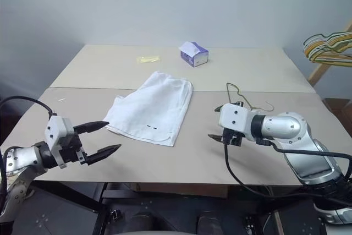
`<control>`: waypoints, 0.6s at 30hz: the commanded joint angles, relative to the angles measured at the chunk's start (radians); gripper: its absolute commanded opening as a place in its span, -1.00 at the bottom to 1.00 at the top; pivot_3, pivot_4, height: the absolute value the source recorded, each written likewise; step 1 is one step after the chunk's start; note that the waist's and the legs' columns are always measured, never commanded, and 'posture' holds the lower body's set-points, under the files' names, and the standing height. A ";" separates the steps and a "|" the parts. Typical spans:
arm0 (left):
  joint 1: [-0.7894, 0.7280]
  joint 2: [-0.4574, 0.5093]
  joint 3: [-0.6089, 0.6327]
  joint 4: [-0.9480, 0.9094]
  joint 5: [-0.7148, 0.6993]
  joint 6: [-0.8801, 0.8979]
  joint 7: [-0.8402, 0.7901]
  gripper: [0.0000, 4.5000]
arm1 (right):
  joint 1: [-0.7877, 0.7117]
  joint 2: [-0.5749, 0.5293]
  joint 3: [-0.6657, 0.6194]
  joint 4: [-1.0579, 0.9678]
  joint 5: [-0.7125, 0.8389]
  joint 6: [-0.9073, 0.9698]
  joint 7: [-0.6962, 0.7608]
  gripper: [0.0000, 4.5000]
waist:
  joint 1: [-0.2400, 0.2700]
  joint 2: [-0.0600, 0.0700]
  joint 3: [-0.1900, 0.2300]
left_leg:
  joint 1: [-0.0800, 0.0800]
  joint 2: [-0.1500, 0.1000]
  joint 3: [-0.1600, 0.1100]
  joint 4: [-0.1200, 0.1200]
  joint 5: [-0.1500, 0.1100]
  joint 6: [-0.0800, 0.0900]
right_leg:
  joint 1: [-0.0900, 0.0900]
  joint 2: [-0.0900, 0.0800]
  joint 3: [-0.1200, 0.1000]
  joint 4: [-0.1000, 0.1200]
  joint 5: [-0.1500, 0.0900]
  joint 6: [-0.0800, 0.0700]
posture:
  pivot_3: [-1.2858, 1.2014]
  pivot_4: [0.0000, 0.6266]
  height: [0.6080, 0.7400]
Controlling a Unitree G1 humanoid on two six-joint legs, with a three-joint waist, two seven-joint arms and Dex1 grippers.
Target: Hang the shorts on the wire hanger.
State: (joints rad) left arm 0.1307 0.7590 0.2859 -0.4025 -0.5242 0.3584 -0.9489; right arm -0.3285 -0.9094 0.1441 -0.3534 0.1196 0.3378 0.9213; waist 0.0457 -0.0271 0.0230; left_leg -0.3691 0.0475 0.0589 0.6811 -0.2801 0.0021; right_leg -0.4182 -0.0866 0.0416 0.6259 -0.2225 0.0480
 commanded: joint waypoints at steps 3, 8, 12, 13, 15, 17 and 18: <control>-0.043 -0.005 -0.003 -0.032 -0.010 0.025 0.039 1.00 | -0.045 0.026 -0.011 -0.008 -0.020 -0.021 -0.006 0.98 | 0.001 0.000 0.000 | 0.000 0.000 0.000 0.000 0.000 0.000 | 0.000 0.000 0.000 0.000 0.000 0.000 | 0.14 -1.00 1.00; -0.090 -0.006 -0.022 -0.031 -0.001 0.051 0.077 1.00 | -0.062 0.047 -0.005 -0.015 -0.030 -0.001 -0.004 0.98 | 0.003 -0.001 0.000 | 0.000 0.000 0.000 0.000 0.000 0.000 | 0.000 0.000 0.000 0.000 0.000 0.000 | 0.13 -1.00 1.00; -0.115 0.000 -0.042 -0.022 0.007 0.058 0.075 1.00 | -0.084 0.063 0.007 -0.012 -0.041 0.017 -0.004 0.98 | -0.001 -0.001 0.000 | 0.000 0.000 0.000 0.000 0.000 0.000 | 0.000 0.000 0.000 0.000 0.000 0.000 | 0.11 -1.00 1.00; -0.129 0.001 -0.050 -0.019 0.008 0.066 0.077 1.00 | -0.096 0.067 0.012 -0.007 -0.046 0.021 -0.004 0.98 | -0.002 -0.001 0.000 | 0.000 0.000 0.000 0.000 0.000 0.000 | 0.000 0.000 0.000 0.000 0.000 0.000 | 0.10 -1.00 1.00; -0.153 -0.002 -0.070 -0.013 0.011 0.072 0.079 1.00 | -0.112 0.080 0.022 0.003 -0.057 0.028 -0.012 0.98 | -0.005 -0.001 0.000 | 0.000 0.000 0.000 0.000 0.000 0.000 | 0.000 0.000 0.000 0.000 0.000 0.000 | 0.09 -1.00 1.00; -0.176 -0.003 -0.087 -0.008 0.011 0.079 0.080 1.00 | -0.127 0.092 0.031 0.010 -0.068 0.037 -0.020 0.98 | -0.007 -0.001 0.000 | 0.000 0.000 0.000 0.000 0.000 0.000 | 0.000 0.000 0.000 0.000 0.000 0.000 | 0.08 -1.00 1.00; -0.189 -0.005 -0.098 -0.008 0.010 0.090 0.085 1.00 | -0.133 0.097 0.033 0.009 -0.076 0.045 -0.026 0.98 | -0.008 -0.001 0.000 | 0.000 0.000 0.000 0.000 0.000 0.000 | 0.000 0.000 0.000 0.000 0.000 0.000 | 0.07 -1.00 1.00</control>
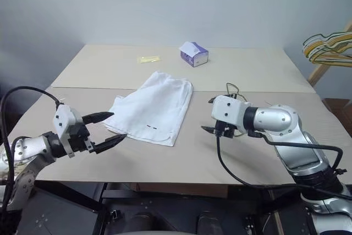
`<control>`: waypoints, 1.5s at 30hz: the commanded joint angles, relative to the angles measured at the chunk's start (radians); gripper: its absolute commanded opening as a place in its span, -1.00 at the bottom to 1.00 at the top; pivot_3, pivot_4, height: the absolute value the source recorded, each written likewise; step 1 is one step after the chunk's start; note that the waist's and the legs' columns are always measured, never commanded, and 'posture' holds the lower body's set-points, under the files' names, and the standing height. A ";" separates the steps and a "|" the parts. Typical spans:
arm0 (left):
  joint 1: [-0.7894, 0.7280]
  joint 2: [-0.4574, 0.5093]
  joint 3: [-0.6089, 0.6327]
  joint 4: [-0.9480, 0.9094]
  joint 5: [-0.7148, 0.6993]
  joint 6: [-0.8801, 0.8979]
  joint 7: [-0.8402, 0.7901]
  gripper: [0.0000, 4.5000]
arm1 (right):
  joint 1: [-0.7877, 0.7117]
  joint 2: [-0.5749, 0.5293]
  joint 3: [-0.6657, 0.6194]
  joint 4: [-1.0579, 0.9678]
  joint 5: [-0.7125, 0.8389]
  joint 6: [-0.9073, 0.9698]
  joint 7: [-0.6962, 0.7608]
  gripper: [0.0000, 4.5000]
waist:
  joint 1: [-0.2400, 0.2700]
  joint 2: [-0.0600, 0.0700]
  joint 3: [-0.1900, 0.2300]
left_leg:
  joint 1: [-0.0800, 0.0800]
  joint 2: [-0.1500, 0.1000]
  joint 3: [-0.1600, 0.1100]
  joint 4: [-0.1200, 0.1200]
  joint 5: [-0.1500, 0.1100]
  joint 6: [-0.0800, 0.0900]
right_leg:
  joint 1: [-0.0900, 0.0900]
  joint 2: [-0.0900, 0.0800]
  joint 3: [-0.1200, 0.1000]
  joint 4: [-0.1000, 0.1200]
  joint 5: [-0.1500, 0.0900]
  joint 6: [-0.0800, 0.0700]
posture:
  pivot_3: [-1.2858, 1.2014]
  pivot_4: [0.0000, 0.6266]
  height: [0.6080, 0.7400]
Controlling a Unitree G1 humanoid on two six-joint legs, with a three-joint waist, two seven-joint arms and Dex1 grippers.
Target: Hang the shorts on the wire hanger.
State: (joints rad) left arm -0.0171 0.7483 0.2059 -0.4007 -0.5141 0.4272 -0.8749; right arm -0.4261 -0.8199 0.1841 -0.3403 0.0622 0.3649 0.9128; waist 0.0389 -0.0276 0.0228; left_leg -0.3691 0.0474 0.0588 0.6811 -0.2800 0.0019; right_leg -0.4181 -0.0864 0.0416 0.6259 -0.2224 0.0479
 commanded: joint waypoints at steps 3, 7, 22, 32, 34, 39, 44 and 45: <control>-0.075 -0.003 -0.062 -0.004 -0.002 0.054 0.012 1.00 | -0.043 0.021 -0.012 -0.023 -0.033 0.050 -0.037 0.98 | -0.005 0.000 0.000 | 0.000 0.000 0.000 0.000 0.000 0.000 | 0.000 0.000 0.000 0.000 0.000 0.000 | 0.04 -1.00 1.00; -0.137 -0.032 -0.192 0.021 0.063 0.114 0.052 1.00 | -0.023 0.029 -0.025 -0.058 -0.050 0.093 -0.070 0.98 | -0.019 0.000 0.000 | 0.000 0.000 0.000 0.000 0.000 0.000 | 0.000 0.000 0.000 0.000 0.000 0.000 | 0.01 -1.00 1.00; -0.309 -0.258 -0.532 0.176 0.365 0.282 0.305 1.00 | 0.053 0.027 -0.039 -0.182 -0.075 0.198 -0.133 0.98 | -0.107 -0.001 -0.001 | 0.000 -0.001 -0.001 0.001 0.000 0.000 | 0.001 0.000 0.001 0.000 0.000 0.000 | -0.05 -1.00 1.00; -0.315 -0.303 -0.594 0.220 0.435 0.410 0.344 0.61 | 0.043 0.019 -0.023 -0.172 -0.084 0.204 -0.133 1.00 | -0.109 -0.001 -0.001 | 0.001 -0.001 -0.002 0.001 0.000 0.000 | 0.004 0.000 0.000 0.000 0.000 0.001 | -0.04 -1.00 1.00; -0.316 -0.311 -0.585 0.219 0.436 0.434 0.358 0.30 | 0.037 0.022 -0.022 -0.167 -0.086 0.203 -0.132 1.00 | -0.110 -0.001 -0.001 | 0.003 -0.001 -0.003 0.001 0.000 0.000 | 0.006 0.000 0.000 0.000 0.000 0.001 | -0.03 -1.00 1.00; -0.331 -0.310 -0.563 0.239 0.439 0.468 0.372 -0.42 | 0.026 0.027 -0.013 -0.154 -0.091 0.198 -0.130 1.00 | -0.113 -0.001 -0.001 | 0.016 -0.001 -0.003 -0.001 0.000 0.000 | 0.017 0.000 0.000 -0.001 -0.002 0.001 | -0.03 -1.00 1.00; -0.322 -0.293 -0.523 0.203 0.411 0.452 0.350 -0.98 | 0.024 0.031 -0.002 -0.140 -0.098 0.189 -0.134 1.00 | -0.112 -0.001 -0.001 | 0.015 -0.001 -0.003 -0.001 0.000 0.000 | 0.016 0.000 0.000 -0.001 -0.002 0.000 | -0.02 -1.00 1.00; -0.317 -0.286 -0.501 0.178 0.391 0.451 0.334 -0.98 | 0.023 0.031 0.005 -0.134 -0.105 0.183 -0.136 1.00 | -0.112 -0.001 -0.001 | 0.015 -0.001 -0.003 -0.001 0.000 0.000 | 0.016 0.000 0.001 -0.001 -0.002 0.000 | -0.02 -1.00 1.00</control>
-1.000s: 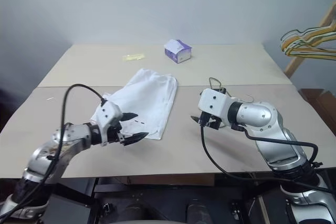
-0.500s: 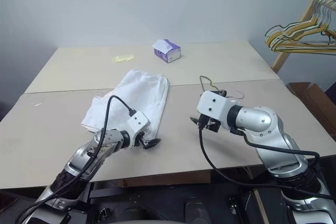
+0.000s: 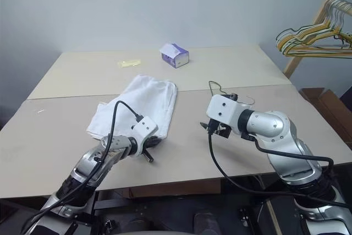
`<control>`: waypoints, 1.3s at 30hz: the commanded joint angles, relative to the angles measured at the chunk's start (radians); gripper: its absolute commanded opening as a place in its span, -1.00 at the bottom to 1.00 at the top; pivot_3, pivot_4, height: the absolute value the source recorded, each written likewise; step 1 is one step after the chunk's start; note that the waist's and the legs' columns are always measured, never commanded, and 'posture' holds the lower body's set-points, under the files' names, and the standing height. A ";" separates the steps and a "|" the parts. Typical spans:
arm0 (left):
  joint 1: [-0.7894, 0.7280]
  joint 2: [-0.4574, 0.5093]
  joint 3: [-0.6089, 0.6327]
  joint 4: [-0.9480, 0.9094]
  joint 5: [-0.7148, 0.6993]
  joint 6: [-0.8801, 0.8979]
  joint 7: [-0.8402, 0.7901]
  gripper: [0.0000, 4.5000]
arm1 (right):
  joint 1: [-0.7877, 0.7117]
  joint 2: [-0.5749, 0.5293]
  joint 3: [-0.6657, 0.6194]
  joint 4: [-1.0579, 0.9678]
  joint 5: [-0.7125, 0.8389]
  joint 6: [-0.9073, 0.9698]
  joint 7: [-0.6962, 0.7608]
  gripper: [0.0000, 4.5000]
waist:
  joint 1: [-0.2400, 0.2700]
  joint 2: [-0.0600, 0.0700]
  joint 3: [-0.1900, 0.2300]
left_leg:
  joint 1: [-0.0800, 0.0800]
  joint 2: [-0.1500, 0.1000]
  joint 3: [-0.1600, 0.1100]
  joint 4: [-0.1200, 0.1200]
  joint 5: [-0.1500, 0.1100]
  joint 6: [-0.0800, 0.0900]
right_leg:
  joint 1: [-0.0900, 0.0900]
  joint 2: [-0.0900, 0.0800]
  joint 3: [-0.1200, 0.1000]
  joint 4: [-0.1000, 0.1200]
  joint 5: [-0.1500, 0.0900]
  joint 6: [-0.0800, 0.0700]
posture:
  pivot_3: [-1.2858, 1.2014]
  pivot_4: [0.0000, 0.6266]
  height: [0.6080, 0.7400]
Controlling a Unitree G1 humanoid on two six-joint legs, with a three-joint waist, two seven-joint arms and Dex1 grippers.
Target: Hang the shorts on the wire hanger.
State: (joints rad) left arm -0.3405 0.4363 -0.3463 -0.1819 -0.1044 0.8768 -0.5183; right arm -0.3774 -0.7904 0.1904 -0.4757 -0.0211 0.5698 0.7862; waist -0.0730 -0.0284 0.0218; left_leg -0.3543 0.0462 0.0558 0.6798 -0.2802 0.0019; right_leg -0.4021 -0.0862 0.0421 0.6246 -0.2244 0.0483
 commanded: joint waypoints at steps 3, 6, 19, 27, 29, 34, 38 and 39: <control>0.031 0.066 0.124 -0.131 -0.088 -0.012 -0.086 -0.98 | -0.032 0.007 0.016 0.021 -0.039 -0.035 -0.014 1.00 | 0.000 0.000 0.000 | -0.001 0.000 0.000 0.000 0.000 0.000 | -0.001 0.000 0.000 0.000 0.000 0.000 | -0.01 -1.00 1.00; 0.089 0.178 0.240 -0.268 -0.202 -0.027 -0.222 -0.98 | -0.051 0.028 0.040 0.052 -0.050 -0.058 -0.014 1.00 | -0.001 0.000 0.001 | -0.001 0.000 0.000 0.000 0.000 0.000 | -0.002 0.000 0.000 0.000 0.000 0.000 | 0.00 -1.00 1.00; 0.394 0.509 0.656 -0.465 -0.475 -0.182 -0.594 -0.98 | -0.264 0.171 0.310 0.619 -0.346 -0.575 -0.094 1.00 | 0.008 -0.002 0.003 | -0.001 0.001 0.001 -0.001 0.000 0.000 | -0.002 0.000 -0.001 0.000 -0.001 -0.001 | 0.06 -1.00 1.00; 0.512 0.552 0.844 -0.520 -0.538 -0.171 -0.624 -0.98 | -0.402 0.306 0.393 1.045 -0.485 -0.871 -0.261 1.00 | 0.009 -0.002 0.004 | 0.000 0.001 0.000 -0.002 0.000 0.000 | -0.002 0.000 -0.001 0.002 -0.001 -0.002 | 0.10 -1.00 1.00; 0.531 0.556 0.872 -0.533 -0.556 -0.167 -0.624 -0.98 | -0.445 0.356 0.390 1.150 -0.498 -0.916 -0.313 1.00 | 0.006 -0.002 0.005 | 0.000 0.001 0.001 -0.002 0.000 0.000 | -0.002 0.000 0.000 0.002 -0.001 -0.002 | 0.11 -1.00 1.00; 0.558 0.569 0.921 -0.549 -0.600 -0.149 -0.620 -0.98 | -0.535 0.444 0.397 1.359 -0.534 -1.016 -0.394 1.00 | 0.008 -0.002 0.005 | 0.000 0.001 0.000 -0.002 0.000 0.000 | -0.002 0.000 0.000 0.002 -0.001 -0.002 | 0.12 -1.00 1.00; 0.584 0.577 0.936 -0.555 -0.599 -0.150 -0.614 -1.00 | -0.576 0.486 0.397 1.462 -0.544 -1.067 -0.407 0.82 | 0.018 -0.001 0.005 | 0.000 0.001 0.000 -0.003 0.000 0.000 | -0.002 0.000 0.000 0.002 -0.001 -0.002 | 0.14 -1.00 1.00; 0.592 0.579 0.939 -0.557 -0.596 -0.151 -0.613 -1.00 | -0.584 0.486 0.407 1.479 -0.562 -1.078 -0.413 0.71 | 0.022 -0.001 0.005 | 0.000 0.001 0.000 -0.003 0.000 0.000 | -0.002 0.000 -0.001 0.002 -0.001 -0.002 | 0.14 -1.00 1.00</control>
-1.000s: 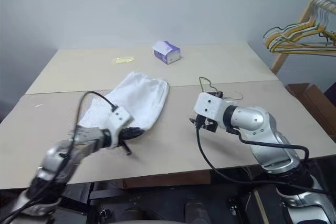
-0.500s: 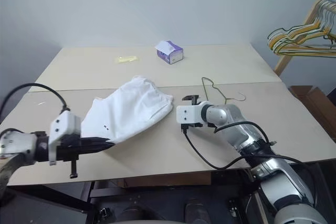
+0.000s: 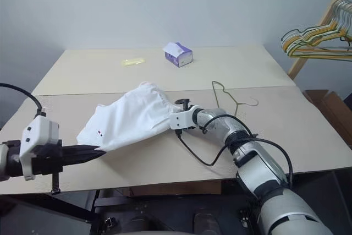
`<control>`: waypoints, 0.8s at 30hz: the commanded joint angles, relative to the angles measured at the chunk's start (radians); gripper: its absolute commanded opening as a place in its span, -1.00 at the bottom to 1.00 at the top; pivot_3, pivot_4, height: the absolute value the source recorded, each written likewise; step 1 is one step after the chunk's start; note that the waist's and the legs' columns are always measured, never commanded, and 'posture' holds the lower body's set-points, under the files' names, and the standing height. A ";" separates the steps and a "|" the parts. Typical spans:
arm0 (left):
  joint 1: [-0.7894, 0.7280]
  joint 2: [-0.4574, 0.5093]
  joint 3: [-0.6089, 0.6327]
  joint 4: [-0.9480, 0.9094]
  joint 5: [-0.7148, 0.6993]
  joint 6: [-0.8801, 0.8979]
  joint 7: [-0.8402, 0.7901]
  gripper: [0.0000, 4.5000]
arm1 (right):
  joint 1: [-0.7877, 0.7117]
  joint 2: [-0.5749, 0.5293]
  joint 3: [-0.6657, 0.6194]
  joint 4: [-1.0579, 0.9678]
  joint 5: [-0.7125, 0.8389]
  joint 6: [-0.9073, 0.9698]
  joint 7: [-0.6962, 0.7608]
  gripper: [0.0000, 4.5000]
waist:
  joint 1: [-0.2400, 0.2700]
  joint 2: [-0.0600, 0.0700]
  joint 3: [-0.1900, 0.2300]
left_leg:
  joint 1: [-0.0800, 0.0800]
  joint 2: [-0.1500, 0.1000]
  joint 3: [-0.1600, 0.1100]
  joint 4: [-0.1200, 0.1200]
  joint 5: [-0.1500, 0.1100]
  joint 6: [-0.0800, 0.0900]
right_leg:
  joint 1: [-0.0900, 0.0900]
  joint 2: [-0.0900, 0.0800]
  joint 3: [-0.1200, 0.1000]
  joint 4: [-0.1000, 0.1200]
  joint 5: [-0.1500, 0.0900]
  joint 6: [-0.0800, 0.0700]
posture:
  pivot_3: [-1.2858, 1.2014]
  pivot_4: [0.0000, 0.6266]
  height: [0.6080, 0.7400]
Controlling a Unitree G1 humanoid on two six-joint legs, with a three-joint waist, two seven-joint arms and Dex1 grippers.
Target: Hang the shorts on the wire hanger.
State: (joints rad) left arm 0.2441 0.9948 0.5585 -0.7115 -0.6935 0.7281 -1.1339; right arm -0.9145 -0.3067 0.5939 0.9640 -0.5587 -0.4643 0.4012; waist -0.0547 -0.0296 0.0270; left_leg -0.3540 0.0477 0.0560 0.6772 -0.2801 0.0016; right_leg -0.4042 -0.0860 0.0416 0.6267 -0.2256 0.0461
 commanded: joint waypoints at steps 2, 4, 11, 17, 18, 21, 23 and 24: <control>0.020 0.021 0.039 -0.032 -0.002 -0.006 0.008 -1.00 | -0.055 0.005 0.004 0.065 -0.034 -0.057 -0.036 0.40 | 0.011 0.001 0.000 | 0.000 0.000 0.000 0.000 0.000 0.000 | 0.000 0.000 0.000 0.000 0.000 0.000 | 0.15 -1.00 1.00; 0.032 0.018 0.047 -0.034 -0.003 -0.008 0.009 -1.00 | -0.058 0.011 -0.006 0.081 -0.027 -0.068 -0.040 0.09 | 0.012 0.001 0.000 | 0.000 0.000 0.000 0.000 0.000 0.000 | 0.000 0.000 0.000 0.001 0.000 0.000 | 0.15 -1.00 1.00; 0.059 0.021 0.028 -0.004 0.036 -0.036 0.011 -1.00 | -0.078 0.015 0.002 0.135 -0.058 -0.052 -0.080 -0.98 | 0.013 0.001 0.001 | 0.001 0.000 0.000 0.000 0.000 0.000 | 0.000 0.000 0.000 0.001 -0.001 -0.001 | 0.15 -1.00 1.00; 0.003 0.049 -0.192 0.106 0.253 -0.159 0.090 -1.00 | -0.085 -0.055 -0.025 0.118 -0.077 0.043 -0.117 -0.98 | 0.019 0.003 0.002 | 0.001 0.000 0.000 -0.001 0.001 -0.001 | 0.000 0.000 -0.001 0.002 -0.001 -0.001 | 0.12 -1.00 1.00; -0.011 0.055 -0.231 0.128 0.291 -0.188 0.097 -1.00 | -0.075 -0.081 -0.031 0.092 -0.074 0.046 -0.104 -0.98 | 0.021 0.003 0.002 | 0.001 0.000 0.000 -0.001 0.001 -0.002 | 0.000 0.000 -0.001 0.002 -0.001 -0.001 | 0.12 -1.00 1.00; -0.066 0.053 -0.317 0.180 0.349 -0.244 0.107 -1.00 | 0.000 -0.186 -0.062 -0.076 -0.048 0.065 -0.017 -0.98 | 0.030 0.004 0.003 | 0.000 0.000 0.000 -0.001 0.001 -0.002 | -0.001 0.000 -0.001 0.001 -0.001 -0.001 | 0.09 -1.00 1.00; -0.097 0.052 -0.355 0.205 0.373 -0.273 0.108 -1.00 | 0.095 -0.278 -0.097 -0.281 -0.021 0.108 0.086 -0.98 | 0.038 0.004 0.003 | -0.001 0.000 0.000 -0.001 0.001 -0.002 | -0.001 0.000 -0.001 -0.001 -0.001 -0.001 | 0.08 -1.00 1.00; -0.111 0.052 -0.367 0.216 0.378 -0.281 0.106 -1.00 | 0.154 -0.326 -0.122 -0.403 0.002 0.143 0.149 -0.98 | 0.043 0.004 0.003 | -0.002 0.000 0.000 -0.002 0.000 -0.002 | -0.001 0.000 -0.001 -0.001 -0.001 0.000 | 0.08 -1.00 1.00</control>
State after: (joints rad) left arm 0.1429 1.0306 0.1914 -0.5209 -0.3475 0.4652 -1.0288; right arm -0.7904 -0.5689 0.5343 0.6735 -0.5858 -0.3969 0.4763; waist -0.0119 -0.0255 0.0297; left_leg -0.3561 0.0478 0.0557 0.6753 -0.2802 0.0007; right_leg -0.4054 -0.0860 0.0399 0.6249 -0.2272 0.0457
